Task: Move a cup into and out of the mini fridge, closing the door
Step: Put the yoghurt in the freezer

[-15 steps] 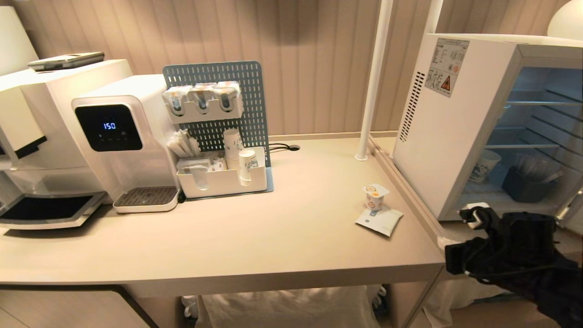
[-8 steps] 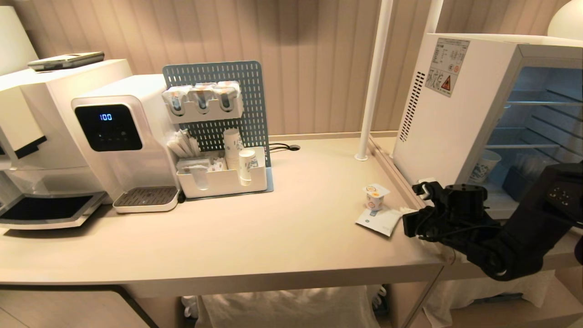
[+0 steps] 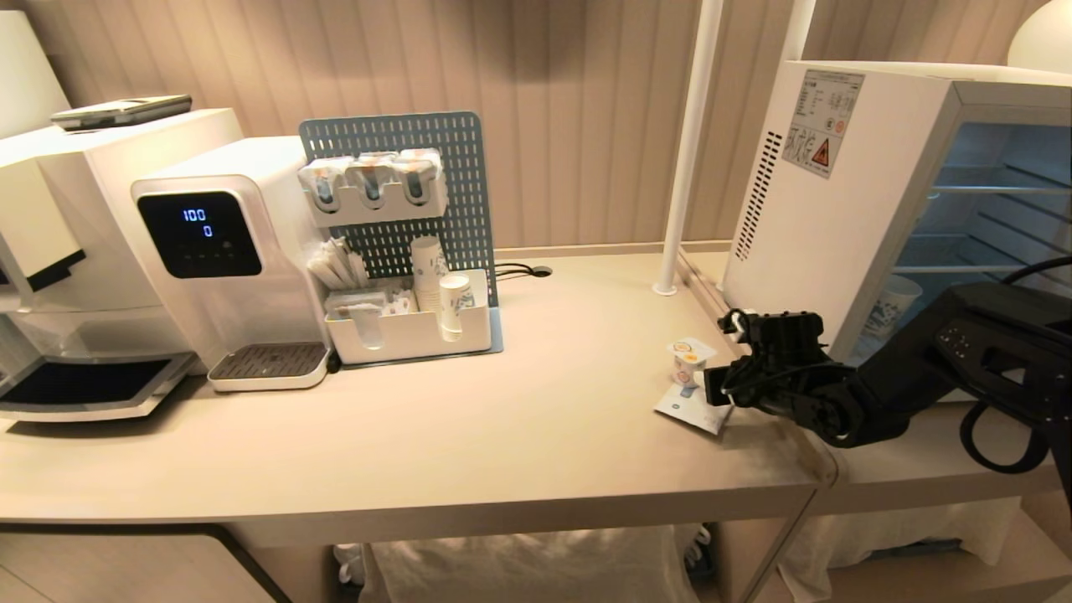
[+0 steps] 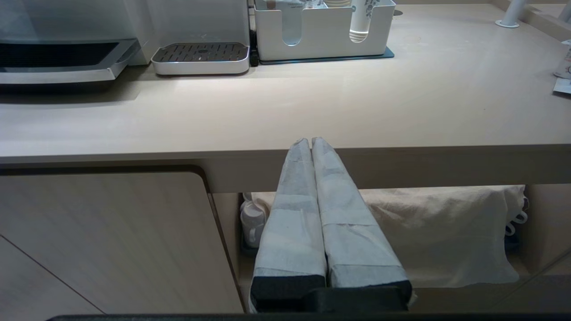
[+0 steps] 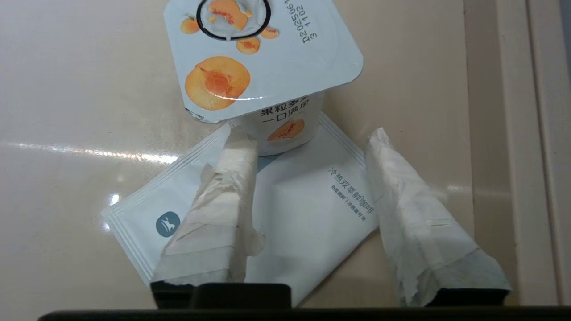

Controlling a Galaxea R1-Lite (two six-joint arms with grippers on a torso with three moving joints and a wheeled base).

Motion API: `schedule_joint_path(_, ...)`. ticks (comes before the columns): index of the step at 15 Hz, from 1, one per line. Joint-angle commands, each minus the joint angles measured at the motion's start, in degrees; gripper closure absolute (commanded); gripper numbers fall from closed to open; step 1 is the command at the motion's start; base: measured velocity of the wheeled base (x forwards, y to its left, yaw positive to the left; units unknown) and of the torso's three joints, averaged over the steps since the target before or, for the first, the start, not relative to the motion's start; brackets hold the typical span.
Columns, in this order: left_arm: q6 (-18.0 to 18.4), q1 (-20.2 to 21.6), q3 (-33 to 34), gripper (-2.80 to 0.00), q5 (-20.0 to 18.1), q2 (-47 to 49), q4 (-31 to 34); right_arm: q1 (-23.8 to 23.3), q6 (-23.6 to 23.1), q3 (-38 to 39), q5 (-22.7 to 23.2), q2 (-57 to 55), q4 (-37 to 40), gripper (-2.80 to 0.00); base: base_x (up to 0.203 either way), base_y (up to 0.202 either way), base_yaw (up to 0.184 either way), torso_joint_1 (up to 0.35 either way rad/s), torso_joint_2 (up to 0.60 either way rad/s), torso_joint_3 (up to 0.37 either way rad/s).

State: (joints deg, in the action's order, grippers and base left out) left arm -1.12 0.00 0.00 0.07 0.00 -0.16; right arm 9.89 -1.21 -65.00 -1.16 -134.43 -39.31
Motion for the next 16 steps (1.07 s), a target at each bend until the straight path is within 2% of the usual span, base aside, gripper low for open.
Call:
schedule_joint_path(1,0.0,0.1,0.0,0.00,0.0,0.0,0.0,0.0,0.1,-1.1,0.0,-1.6,-0.1,-2.80,0.000,0.000,0.000,0.000,0.00,0.000)
schedule_joint_path(16,-0.2,0.0,0.1,0.00,0.1,0.0,0.0,0.0,0.2,-21.0,-0.7,-11.3,5.2,-2.80,0.000,0.000,0.000,0.000,0.00,0.000)
